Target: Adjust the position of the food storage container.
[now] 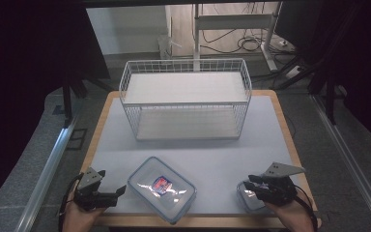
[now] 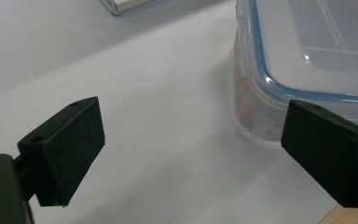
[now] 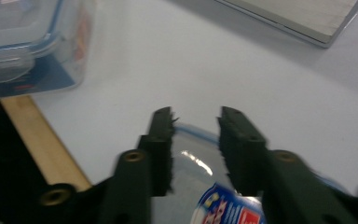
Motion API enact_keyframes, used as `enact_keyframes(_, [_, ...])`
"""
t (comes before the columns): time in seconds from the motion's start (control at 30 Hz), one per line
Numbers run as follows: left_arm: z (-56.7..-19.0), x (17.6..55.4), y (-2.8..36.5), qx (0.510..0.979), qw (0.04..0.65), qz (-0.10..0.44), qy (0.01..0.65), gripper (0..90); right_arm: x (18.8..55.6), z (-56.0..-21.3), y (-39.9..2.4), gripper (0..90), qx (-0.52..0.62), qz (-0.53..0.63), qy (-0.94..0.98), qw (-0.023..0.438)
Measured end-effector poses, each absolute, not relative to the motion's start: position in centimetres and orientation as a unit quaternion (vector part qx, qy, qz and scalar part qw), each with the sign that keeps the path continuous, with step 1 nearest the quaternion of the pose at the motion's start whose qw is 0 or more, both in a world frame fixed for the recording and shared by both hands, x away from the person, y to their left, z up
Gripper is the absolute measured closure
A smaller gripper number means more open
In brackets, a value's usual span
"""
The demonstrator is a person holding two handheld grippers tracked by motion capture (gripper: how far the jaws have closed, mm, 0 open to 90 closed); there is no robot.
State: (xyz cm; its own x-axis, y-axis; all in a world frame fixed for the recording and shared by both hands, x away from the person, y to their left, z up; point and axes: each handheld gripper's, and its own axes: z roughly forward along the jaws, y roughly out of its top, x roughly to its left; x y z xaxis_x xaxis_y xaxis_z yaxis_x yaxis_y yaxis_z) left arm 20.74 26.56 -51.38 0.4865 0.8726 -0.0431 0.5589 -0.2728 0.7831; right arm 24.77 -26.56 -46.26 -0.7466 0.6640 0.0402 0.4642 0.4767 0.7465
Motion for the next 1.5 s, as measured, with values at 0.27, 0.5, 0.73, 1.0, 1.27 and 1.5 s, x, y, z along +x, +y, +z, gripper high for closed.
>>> enact_keyframes(0.27, [-51.3, 20.7, 26.4, 0.768, 0.387, 0.207, 0.467, 7.0, 22.2, -46.3, -27.5, 89.8, 0.332, 0.393, 0.849, 0.119])
enact_keyframes(0.5, [-51.4, 20.8, 26.0, 0.772, 0.378, 0.207, 0.466, 7.4, 19.4, -47.3, -28.1, 89.8, 0.325, 0.396, 0.853, 0.098])
enact_keyframes(0.73, [-51.4, 20.7, 26.4, 0.767, 0.381, 0.209, 0.472, 7.9, 18.4, -48.8, -27.3, 89.8, 0.292, 0.374, 0.878, 0.064])
enact_keyframes(1.0, [-51.5, 20.8, 26.2, 0.771, 0.376, 0.207, 0.470, 8.0, 19.3, -49.2, -27.0, 89.9, 0.276, 0.360, 0.888, 0.076])
enact_keyframes(1.27, [-51.6, 20.9, 26.2, 0.770, 0.381, 0.203, 0.470, 8.7, 21.7, -49.4, -27.3, 89.8, 0.295, 0.360, 0.880, 0.097])
enact_keyframes(1.5, [-51.6, 20.9, 26.2, 0.770, 0.380, 0.203, 0.470, 9.6, 24.2, -49.2, -27.8, 89.9, 0.318, 0.365, 0.868, 0.113])
